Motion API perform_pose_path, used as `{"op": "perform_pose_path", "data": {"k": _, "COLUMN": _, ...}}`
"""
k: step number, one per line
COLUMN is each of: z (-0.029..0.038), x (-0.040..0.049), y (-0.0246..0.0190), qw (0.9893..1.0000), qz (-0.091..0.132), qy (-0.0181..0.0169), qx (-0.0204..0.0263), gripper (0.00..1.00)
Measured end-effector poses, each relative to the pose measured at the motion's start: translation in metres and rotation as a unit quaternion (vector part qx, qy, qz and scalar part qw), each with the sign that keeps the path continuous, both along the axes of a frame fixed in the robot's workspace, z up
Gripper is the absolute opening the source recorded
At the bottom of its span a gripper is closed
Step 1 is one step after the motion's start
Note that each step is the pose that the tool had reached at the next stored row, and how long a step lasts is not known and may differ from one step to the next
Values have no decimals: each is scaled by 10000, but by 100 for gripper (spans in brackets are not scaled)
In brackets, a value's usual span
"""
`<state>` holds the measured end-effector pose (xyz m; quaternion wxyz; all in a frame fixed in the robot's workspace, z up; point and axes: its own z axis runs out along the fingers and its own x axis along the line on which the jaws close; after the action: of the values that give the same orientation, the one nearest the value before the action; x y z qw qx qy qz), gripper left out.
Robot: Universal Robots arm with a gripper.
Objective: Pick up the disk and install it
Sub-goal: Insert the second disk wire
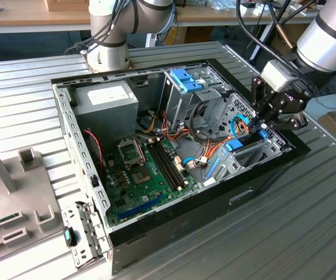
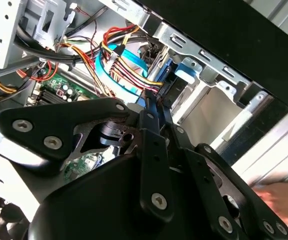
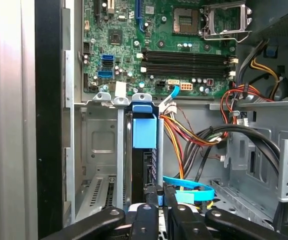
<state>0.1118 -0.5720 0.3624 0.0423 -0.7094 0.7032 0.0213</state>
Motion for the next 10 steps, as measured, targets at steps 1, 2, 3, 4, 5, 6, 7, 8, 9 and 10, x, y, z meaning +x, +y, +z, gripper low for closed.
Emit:
{"op": "perform_pose_path", "data": {"k": 1, "z": 21, "x": 0, "y": 0, "qw": 10000, "qz": 0, "qy": -1, "qx": 0, "gripper": 17}}
{"op": "perform_pose_path", "data": {"k": 2, "z": 24, "x": 0, "y": -1, "qw": 10000, "qz": 0, "qy": -2, "qx": 15, "gripper": 17}}
{"op": "perform_pose_path", "data": {"k": 3, "z": 25, "x": -1, "y": 0, "qw": 9998, "qz": -1, "qy": -2, "qx": 190, "gripper": 17}}
{"op": "perform_pose_path", "data": {"k": 4, "z": 25, "x": -1, "y": -1, "qw": 9994, "qz": -1, "qy": -2, "qx": 336, "gripper": 17}}
{"op": "perform_pose_path", "data": {"k": 5, "z": 26, "x": 0, "y": 0, "qw": 9994, "qz": 0, "qy": -2, "qx": 345, "gripper": 17}}
{"op": "perform_pose_path", "data": {"k": 6, "z": 25, "x": -2, "y": -2, "qw": 9995, "qz": 0, "qy": -8, "qx": 324, "gripper": 17}}
{"op": "perform_pose_path", "data": {"k": 7, "z": 23, "x": -15, "y": -3, "qw": 9995, "qz": -1, "qy": -12, "qx": 307, "gripper": 17}}
{"op": "perform_pose_path", "data": {"k": 8, "z": 17, "x": -55, "y": -4, "qw": 9996, "qz": -5, "qy": -17, "qx": 296, "gripper": 17}}
{"op": "perform_pose_path", "data": {"k": 9, "z": 14, "x": -73, "y": -5, "qw": 9996, "qz": -9, "qy": -18, "qx": 284, "gripper": 17}}
{"op": "perform_pose_path", "data": {"k": 10, "z": 12, "x": -82, "y": -6, "qw": 9996, "qz": -15, "qy": -17, "qx": 266, "gripper": 17}}
